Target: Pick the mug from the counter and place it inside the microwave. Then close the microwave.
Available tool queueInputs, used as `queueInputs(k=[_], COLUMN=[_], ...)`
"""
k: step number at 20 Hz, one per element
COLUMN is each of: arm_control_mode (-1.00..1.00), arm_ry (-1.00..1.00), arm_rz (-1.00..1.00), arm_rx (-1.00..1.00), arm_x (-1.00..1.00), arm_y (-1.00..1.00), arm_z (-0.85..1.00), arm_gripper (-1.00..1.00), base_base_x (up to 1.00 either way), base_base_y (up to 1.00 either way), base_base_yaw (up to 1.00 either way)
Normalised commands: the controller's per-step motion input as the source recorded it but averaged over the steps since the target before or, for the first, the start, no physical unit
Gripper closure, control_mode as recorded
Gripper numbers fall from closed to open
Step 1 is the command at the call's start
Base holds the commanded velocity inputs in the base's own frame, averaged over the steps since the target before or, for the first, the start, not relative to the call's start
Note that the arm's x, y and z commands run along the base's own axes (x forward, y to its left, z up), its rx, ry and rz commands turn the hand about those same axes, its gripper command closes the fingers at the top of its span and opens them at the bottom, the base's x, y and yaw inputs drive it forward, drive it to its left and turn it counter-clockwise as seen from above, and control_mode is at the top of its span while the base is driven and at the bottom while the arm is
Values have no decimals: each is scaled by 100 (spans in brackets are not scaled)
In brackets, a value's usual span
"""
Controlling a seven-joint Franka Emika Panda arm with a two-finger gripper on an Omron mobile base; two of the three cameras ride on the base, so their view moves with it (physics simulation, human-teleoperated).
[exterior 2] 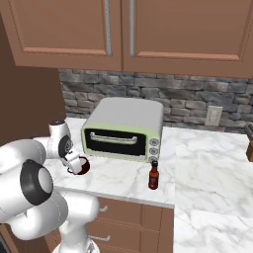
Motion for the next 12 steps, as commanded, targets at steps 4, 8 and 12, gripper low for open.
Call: queueInputs(k=[4, 8, 12], arm_control_mode=[-100, -100, -100], arm_ry=[0, 0, 0], arm_rz=[0, 0, 0], arm_rx=[0, 0, 0], arm_x=[-1, 0, 0], arm_y=[-2, 0, 0], arm_z=[-1, 0, 0], arm_gripper=[-100, 100, 100], base_base_x=[0, 0, 0], base_base_y=[0, 0, 0], base_base_yaw=[0, 0, 0])
